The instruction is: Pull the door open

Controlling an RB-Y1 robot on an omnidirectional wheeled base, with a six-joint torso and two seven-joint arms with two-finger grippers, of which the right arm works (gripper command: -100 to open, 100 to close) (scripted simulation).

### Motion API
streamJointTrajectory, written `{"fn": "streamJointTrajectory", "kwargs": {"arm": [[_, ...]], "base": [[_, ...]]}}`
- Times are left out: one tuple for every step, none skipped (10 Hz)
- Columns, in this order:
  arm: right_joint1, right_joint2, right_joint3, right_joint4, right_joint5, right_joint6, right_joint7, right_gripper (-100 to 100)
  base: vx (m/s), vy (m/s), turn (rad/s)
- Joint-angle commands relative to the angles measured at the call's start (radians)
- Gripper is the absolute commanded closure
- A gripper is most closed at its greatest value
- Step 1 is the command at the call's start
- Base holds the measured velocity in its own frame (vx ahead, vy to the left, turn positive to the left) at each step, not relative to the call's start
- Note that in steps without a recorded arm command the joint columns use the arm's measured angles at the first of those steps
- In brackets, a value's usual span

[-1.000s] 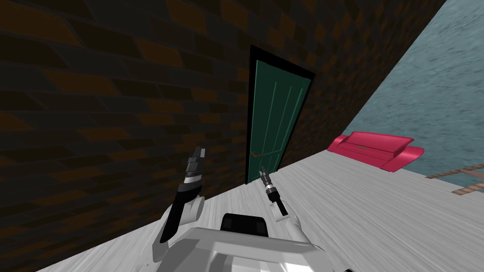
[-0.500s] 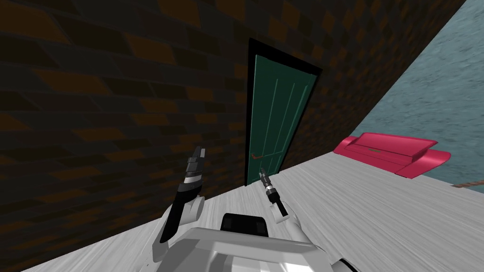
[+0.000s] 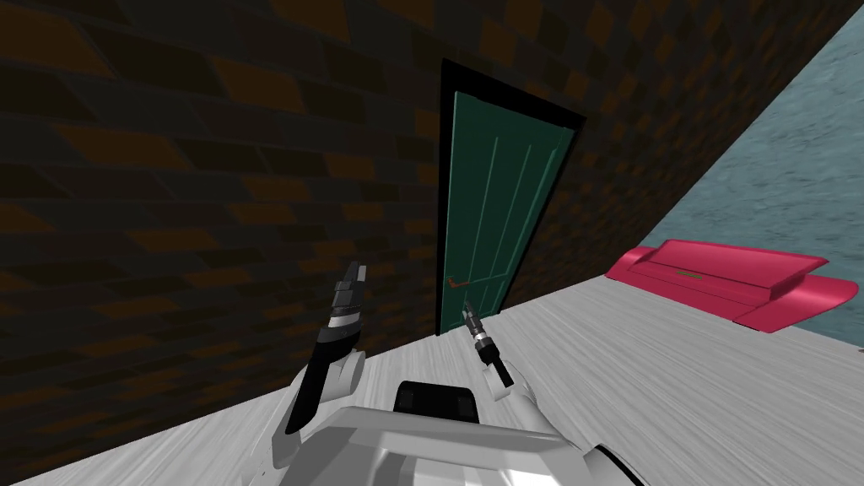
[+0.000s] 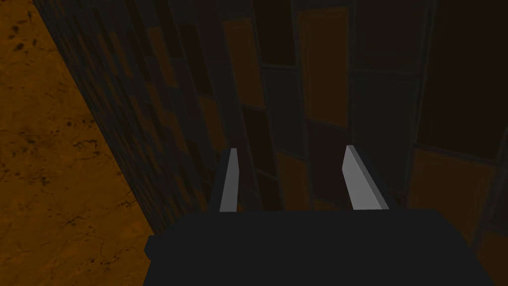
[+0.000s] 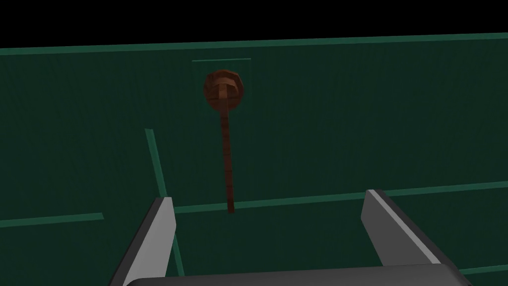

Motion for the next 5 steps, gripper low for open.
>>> {"fn": "streamJointTrajectory", "kwargs": {"arm": [[-0.015, -0.003, 0.008, 0.039, 0.0, -0.012, -0.005, -100], [-0.025, -0.004, 0.013, 0.063, 0.0, -0.019, -0.007, -100], [-0.035, -0.005, 0.018, 0.088, 0.0, -0.027, -0.009, -100], [-0.042, -0.006, 0.022, 0.106, 0.0, -0.032, -0.011, -100], [-0.039, -0.004, 0.019, 0.097, 0.0, -0.029, -0.008, -100]], "base": [[0.094, -0.092, 0.075], [0.089, -0.111, 0.085], [0.074, -0.11, 0.071], [0.088, -0.091, 0.056], [0.042, -0.04, 0.014]]}}
